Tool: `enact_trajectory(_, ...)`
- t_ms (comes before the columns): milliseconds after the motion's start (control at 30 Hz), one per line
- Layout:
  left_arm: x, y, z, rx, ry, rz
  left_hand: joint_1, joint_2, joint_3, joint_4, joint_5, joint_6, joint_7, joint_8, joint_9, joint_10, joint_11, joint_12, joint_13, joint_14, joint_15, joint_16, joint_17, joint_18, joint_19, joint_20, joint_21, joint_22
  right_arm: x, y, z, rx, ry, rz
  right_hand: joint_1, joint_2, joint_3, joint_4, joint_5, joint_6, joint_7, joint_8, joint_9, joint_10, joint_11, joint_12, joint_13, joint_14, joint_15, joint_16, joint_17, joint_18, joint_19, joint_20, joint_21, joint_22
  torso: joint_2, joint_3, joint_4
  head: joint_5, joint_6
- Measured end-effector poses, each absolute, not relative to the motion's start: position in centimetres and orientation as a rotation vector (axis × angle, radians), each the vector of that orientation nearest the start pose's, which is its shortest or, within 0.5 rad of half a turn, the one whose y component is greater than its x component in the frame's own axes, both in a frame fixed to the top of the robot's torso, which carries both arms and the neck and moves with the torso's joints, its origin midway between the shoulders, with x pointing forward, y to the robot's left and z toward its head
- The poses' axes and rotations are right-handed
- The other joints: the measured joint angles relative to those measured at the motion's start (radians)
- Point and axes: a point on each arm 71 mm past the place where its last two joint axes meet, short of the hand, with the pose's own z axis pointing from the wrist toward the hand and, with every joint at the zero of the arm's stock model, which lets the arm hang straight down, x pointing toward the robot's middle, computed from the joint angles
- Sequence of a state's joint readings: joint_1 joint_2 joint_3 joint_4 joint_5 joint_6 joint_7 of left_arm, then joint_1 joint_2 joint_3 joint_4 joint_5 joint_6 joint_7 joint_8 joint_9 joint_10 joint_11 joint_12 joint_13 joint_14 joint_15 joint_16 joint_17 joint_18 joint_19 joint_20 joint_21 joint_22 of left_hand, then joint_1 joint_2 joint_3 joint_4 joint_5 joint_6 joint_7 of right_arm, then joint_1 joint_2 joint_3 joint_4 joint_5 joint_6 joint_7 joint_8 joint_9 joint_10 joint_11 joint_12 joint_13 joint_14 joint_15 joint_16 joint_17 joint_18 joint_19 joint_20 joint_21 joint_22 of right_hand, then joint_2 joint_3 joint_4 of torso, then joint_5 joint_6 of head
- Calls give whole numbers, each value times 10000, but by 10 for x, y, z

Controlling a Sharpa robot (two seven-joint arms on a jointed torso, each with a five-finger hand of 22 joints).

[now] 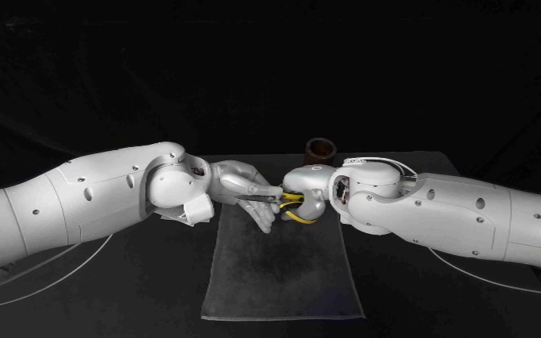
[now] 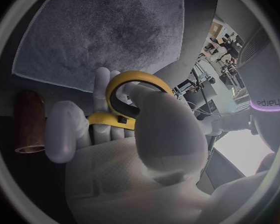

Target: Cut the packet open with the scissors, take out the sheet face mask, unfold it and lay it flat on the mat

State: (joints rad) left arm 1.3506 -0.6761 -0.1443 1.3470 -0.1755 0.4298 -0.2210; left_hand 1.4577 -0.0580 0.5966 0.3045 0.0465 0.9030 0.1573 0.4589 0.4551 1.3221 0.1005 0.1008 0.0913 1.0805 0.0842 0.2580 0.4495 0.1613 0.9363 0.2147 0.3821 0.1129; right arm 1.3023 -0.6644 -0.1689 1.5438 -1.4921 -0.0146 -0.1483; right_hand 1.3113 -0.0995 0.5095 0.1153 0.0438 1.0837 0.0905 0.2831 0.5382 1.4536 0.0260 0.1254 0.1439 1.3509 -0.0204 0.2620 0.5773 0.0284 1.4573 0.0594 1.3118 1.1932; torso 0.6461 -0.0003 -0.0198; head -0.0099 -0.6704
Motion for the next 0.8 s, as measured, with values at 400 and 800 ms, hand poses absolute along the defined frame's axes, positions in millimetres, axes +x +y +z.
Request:
enact_trajectory(400, 492, 146, -191, -6202, 25301, -14606, 18, 20, 54, -52, -1, 17, 16, 41, 43, -20, 20, 3, -1, -13, 13, 0, 10, -3, 0, 0, 0, 8, 463, -101, -201, -5616, 19304, 6354, 36, 36, -1, -1, 25, -63, 37, 22, 27, 9, 8, -1, -10, -3, -3, -38, 0, -1, 33, 42, -1, -116, 2, 13, 15, -22, -16)
enact_trajectory(800, 499, 143, -187, -6394, 25331, -14309, -116, -6, 56, -53, -1, -146, 140, -57, 146, -178, 178, -101, -1, -94, 94, -116, 26, -8, -181, 104, -1, -3, 465, -109, -205, -4801, 18855, 6834, 48, 154, -1, -1, 26, -174, 76, 19, 144, -17, 29, -79, -41, -4, -4, -153, 10, 0, 22, 52, -376, -631, 2, 26, 20, 12, -7)
